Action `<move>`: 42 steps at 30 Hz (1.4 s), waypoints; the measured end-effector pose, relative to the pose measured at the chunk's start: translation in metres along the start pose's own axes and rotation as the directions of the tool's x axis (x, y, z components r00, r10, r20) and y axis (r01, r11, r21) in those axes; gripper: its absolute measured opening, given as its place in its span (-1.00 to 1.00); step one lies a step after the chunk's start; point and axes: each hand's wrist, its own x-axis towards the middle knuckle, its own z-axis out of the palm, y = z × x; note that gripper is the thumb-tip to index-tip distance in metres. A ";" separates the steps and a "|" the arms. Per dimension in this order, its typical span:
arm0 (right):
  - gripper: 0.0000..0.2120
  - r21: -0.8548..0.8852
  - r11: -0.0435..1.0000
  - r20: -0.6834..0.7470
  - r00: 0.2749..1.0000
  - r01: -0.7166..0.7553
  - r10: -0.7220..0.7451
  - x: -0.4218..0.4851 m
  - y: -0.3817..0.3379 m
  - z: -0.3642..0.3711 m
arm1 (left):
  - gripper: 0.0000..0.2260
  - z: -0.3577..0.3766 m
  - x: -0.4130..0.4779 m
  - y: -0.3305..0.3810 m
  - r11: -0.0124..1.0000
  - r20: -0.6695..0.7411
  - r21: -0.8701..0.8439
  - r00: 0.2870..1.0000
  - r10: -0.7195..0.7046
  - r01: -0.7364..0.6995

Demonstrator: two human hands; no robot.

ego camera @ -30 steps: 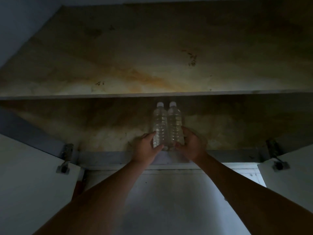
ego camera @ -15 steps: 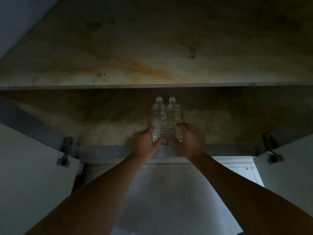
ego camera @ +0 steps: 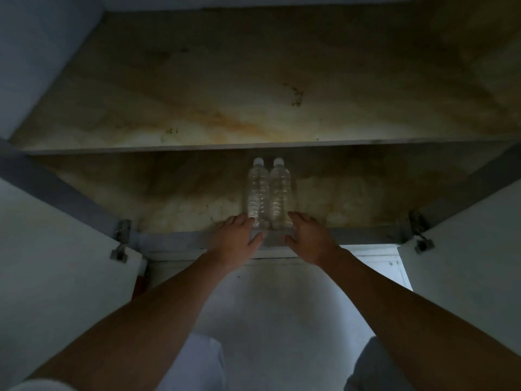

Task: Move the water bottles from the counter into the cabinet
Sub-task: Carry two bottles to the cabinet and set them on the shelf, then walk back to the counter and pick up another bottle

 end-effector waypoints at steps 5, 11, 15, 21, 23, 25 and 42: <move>-0.46 0.037 0.996 -0.039 0.996 -0.078 0.080 -0.089 -0.024 -0.052 | -0.49 -0.060 -0.071 0.039 0.999 -0.075 0.020 0.996 -0.042 0.043; -0.52 0.009 0.994 -0.021 0.993 -0.112 0.112 -0.221 -0.069 -0.161 | -0.52 -0.214 -0.170 0.102 0.984 -0.030 0.172 0.998 0.061 -0.055; -0.52 0.005 0.996 -0.093 0.991 -0.091 0.091 -0.299 -0.115 -0.268 | -0.56 -0.339 -0.225 0.146 0.975 -0.059 0.210 0.994 0.092 -0.078; -0.51 0.011 0.997 -0.136 0.988 -0.073 0.074 -0.409 -0.183 -0.421 | -0.56 -0.490 -0.315 0.214 0.972 -0.063 0.219 0.992 0.107 -0.091; -0.51 0.018 0.998 -0.159 0.985 -0.068 0.070 -0.438 -0.197 -0.451 | -0.58 -0.520 -0.337 0.231 0.975 -0.104 0.201 0.987 0.120 -0.097; -0.51 0.016 0.997 -0.177 0.982 -0.069 0.071 -0.459 -0.205 -0.468 | -0.60 -0.539 -0.353 0.244 0.979 -0.153 0.188 0.982 0.114 -0.085; -0.40 0.117 0.900 -0.406 0.807 -0.419 0.428 -0.549 -0.194 -0.526 | -0.51 -0.598 -0.297 0.334 0.853 -0.101 0.179 0.854 0.511 -0.489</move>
